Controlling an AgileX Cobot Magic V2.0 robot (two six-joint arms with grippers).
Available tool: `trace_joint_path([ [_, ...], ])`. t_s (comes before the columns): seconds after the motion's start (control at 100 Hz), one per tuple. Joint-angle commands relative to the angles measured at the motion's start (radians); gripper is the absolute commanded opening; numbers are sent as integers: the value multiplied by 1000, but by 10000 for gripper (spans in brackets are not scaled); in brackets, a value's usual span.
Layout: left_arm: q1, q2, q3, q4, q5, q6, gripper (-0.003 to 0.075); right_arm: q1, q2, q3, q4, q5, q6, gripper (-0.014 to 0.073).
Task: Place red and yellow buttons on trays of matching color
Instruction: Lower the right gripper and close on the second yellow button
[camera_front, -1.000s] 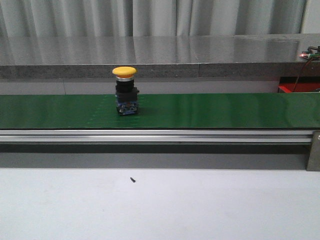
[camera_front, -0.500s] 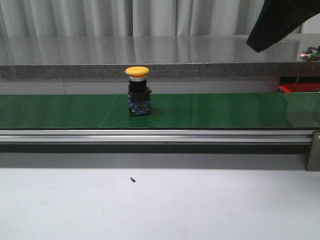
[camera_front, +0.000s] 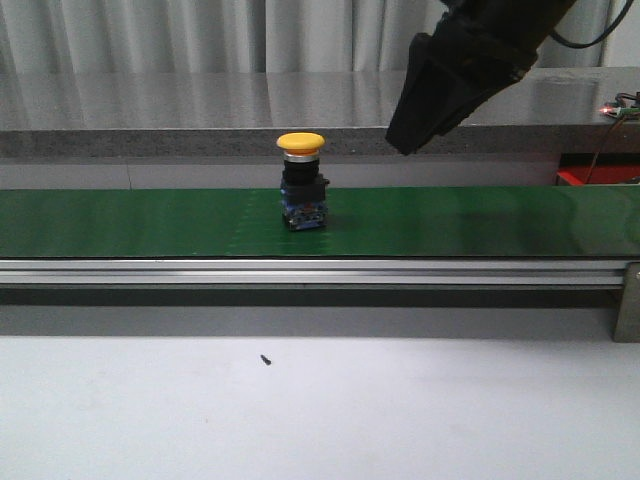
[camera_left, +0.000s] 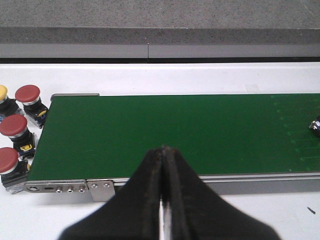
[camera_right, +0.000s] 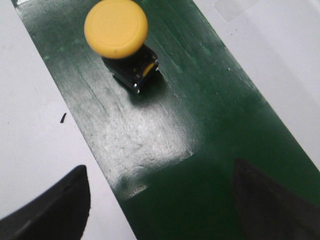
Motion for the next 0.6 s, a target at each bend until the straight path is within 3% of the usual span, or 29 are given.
trace_joint_path([
  [0.0, -7, -3, -28, -25, -59, -4, -20, 0, -20, -54, 60, -8, -11, 580],
  [0.59, -7, -3, -28, -25, -59, -4, -20, 11, 103, -137, 99, 38, -12, 580],
])
